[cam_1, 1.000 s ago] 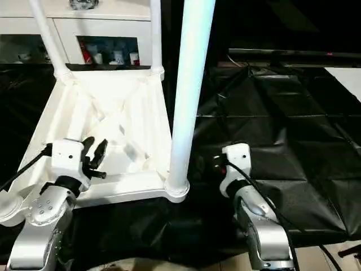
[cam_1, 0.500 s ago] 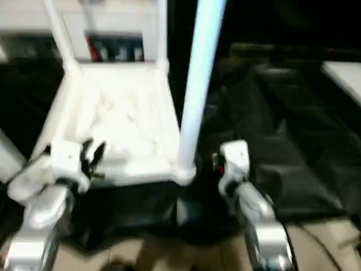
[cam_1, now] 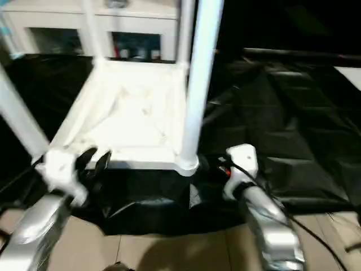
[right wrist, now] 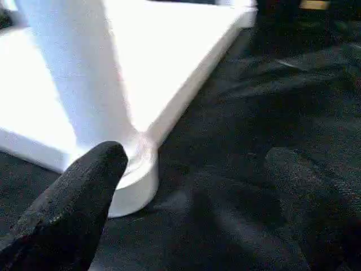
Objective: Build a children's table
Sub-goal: Rotate leg to tighten, then flip table
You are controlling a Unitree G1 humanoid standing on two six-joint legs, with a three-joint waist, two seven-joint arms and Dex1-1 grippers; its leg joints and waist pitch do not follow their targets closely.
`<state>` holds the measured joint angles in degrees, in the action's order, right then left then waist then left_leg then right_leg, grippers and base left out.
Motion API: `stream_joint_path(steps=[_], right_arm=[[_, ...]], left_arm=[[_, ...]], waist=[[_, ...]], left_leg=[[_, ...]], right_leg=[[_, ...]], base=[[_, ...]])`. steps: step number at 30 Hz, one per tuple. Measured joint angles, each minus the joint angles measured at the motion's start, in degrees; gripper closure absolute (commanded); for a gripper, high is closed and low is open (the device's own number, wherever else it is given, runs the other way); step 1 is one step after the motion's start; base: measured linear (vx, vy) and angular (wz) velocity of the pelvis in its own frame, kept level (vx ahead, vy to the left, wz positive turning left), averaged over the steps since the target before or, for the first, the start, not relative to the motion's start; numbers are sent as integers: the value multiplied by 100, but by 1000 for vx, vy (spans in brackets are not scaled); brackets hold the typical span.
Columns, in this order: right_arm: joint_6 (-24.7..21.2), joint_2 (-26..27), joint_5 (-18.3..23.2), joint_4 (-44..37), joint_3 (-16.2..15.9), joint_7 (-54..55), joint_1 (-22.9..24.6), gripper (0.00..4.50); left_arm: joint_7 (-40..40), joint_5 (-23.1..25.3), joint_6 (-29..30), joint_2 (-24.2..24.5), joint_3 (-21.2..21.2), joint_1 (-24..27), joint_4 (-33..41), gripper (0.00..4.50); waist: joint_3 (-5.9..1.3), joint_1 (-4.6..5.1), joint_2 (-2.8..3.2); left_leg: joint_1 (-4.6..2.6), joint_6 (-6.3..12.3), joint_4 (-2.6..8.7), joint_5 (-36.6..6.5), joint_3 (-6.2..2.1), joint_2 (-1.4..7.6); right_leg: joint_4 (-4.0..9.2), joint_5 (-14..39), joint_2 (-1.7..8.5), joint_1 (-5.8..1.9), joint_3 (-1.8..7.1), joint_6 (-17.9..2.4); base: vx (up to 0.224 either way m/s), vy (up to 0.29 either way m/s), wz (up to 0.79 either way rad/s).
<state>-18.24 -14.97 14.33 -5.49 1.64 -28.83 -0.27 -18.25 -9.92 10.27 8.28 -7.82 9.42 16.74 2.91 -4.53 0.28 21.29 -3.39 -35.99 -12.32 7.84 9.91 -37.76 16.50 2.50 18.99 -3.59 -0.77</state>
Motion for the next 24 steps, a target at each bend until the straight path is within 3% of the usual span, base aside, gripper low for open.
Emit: stream_joint_path(steps=[3, 5, 9, 11, 13, 14, 17, 24], right_arm=[[-18, -457, 260, -124, -32, -721, 92, 0], [-38, -560, 414, -139, -34, -995, 92, 0], [-298, -754, 857, -452, -166, -1653, 145, 0], [-409, -767, 979, -548, -310, -1829, 155, 0], [-429, -760, 1031, -571, -491, -1970, 146, 0], [-429, -760, 1030, -567, -548, -2007, 136, 0], [-426, -567, 1009, -437, -700, -2026, -75, 0], [-235, -197, 767, 222, -887, -1766, -647, 0]], left_arm=[[-29, -236, -487, 2, -420, 489, 154, 164], [-26, -308, -662, -28, -556, 664, 184, 166], [9, -273, -1233, -152, -643, 1253, 276, 119], [139, -205, -1443, -290, -707, 1256, 276, 120], [291, -157, -1585, -379, -803, 1270, 274, 75], [364, -157, -1632, -428, -855, 1287, 263, 78], [547, -164, -1691, -323, -1076, 1171, -184, 56], [429, -360, -1353, 331, -1350, 148, -1449, 12]], waist=[[-12, 47, -18], [-16, 45, -42], [-7, 16, -74], [-10, -24, -96], [-21, -56, -115], [-24, -60, -119], [-39, -52, -153], [-60, -77, -234]], left_leg=[[-1, 34, 46, 22, 30, 2], [1, 44, 46, 28, 40, 3], [1, 51, 51, 23, 49, 4], [-1, 49, 54, 24, 50, 8], [-15, 48, 58, 23, 54, 9], [-19, 47, 59, 23, 58, 8], [-26, 44, 81, 25, 72, 8], [-29, 17, 99, 44, 78, 7]], right_leg=[[76, -28, 3, -6, 5, 24], [79, -28, 6, 0, 6, 24], [94, -28, 9, 0, 7, 27], [93, -30, 9, 0, 3, 29], [93, -30, 10, -12, 4, 29], [93, -30, 12, -16, 5, 30], [90, -42, 19, -7, 6, 32], [91, -58, 26, -4, 5, 31]], base=[[0, 0, 0], [0, 0, 0], [0, 0, 0], [0, 0, 0], [0, 0, 0], [0, 0, 0], [0, 0, 0], [0, 0, 0]])
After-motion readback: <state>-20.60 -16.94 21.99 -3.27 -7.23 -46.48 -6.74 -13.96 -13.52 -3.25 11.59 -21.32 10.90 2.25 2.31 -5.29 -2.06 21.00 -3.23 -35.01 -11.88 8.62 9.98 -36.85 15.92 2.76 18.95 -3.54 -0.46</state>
